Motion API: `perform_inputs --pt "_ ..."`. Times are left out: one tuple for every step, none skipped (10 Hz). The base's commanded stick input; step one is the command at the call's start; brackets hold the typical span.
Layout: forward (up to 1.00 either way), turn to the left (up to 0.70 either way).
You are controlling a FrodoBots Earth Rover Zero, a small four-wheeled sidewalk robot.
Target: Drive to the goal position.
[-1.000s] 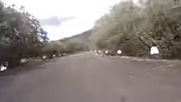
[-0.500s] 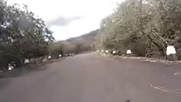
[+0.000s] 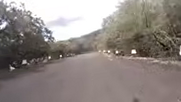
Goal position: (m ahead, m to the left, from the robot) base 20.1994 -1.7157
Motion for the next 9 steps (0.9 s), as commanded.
perform_inputs --pt "0.99 0.0" --pt "0.99 0.0" --pt "0.99 0.0" --pt "0.99 0.0" --pt "0.99 0.0" --pt "0.99 0.0" --pt "0.99 0.0" --pt "0.99 0.0" --pt "0.99 0.0"
